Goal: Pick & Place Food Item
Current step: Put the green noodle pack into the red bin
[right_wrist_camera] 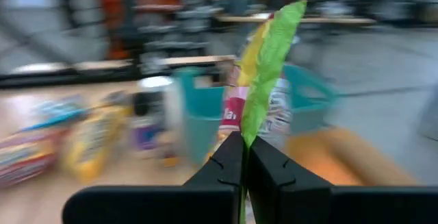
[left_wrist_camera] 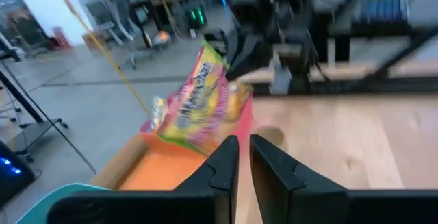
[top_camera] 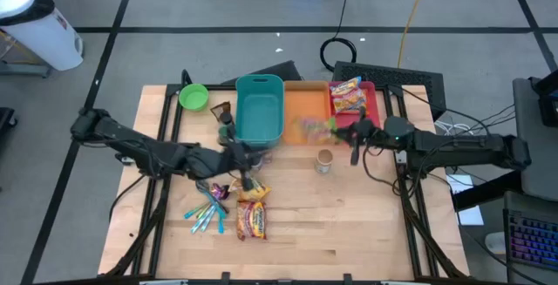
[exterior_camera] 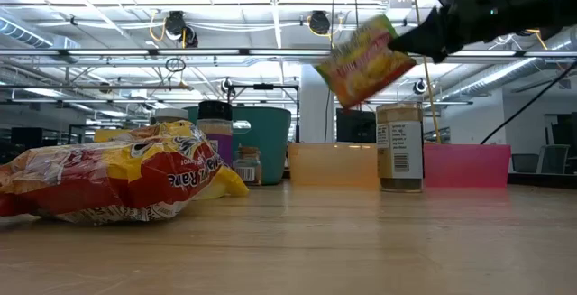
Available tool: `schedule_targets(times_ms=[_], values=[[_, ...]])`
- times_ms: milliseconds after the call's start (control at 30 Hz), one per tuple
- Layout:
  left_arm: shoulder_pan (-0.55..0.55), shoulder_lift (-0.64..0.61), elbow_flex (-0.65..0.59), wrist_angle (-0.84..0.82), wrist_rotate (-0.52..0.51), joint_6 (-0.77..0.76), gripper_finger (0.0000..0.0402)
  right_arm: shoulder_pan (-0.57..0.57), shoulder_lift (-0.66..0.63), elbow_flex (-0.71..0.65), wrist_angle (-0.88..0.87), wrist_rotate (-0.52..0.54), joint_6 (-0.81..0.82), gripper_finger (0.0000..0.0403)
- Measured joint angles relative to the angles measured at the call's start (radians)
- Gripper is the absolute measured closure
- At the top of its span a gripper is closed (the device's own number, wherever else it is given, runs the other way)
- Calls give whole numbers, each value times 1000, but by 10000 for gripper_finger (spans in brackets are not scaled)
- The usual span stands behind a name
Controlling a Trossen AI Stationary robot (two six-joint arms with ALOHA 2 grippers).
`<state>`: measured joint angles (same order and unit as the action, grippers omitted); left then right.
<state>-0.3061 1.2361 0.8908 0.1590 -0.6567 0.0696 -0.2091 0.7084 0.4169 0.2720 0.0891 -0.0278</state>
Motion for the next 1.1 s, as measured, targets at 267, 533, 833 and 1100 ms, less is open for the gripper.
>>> schedule_targets(times_ms=[267, 533, 833, 1100], values=[[46, -182, -224, 200, 1, -43, 355, -169, -124, -105, 4, 190, -21, 403], [49, -201, -241, 213, 2, -53, 355, -260, -131, -131, -156, 433, 106, 403], [49, -201, -241, 213, 3, -63, 355, -269, -138, 1, -467, 52, 379, 403], [49, -201, -241, 213, 4, -87, 355, -270, -90, 1, -537, -6, 485, 403]])
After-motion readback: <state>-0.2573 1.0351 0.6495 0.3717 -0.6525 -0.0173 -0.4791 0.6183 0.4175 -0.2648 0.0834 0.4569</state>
